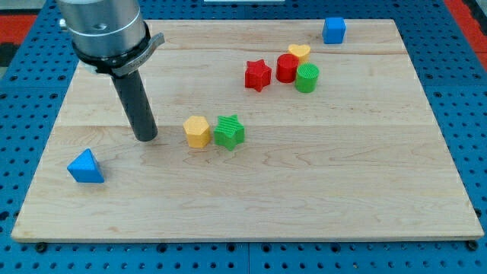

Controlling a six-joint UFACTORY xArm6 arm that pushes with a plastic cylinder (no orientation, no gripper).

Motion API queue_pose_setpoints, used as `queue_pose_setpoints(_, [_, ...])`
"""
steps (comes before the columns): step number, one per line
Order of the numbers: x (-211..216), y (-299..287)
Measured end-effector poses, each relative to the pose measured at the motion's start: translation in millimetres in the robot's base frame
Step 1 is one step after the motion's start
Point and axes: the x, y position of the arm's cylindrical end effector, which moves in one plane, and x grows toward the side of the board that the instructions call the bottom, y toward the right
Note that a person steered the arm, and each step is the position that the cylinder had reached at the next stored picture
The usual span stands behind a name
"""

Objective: Move the yellow hexagon diagonally left to the green star

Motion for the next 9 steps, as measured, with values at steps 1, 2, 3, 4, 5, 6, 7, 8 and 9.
queue_pose_setpoints(1, [-37.3, 0.0])
queue_pose_setpoints(2, [-55.8, 23.7])
queue_pose_setpoints(3, [-41.1, 56.5])
queue_pose_setpoints(4, [-11.4, 60.3])
queue_pose_setpoints(5, [30.0, 49.8])
queue_pose_setpoints(6, [22.0, 46.5])
queue_pose_setpoints(7, [23.9, 42.9])
queue_pose_setpoints(8, [69.3, 38.0])
queue_pose_setpoints(9, [94.6, 68.2])
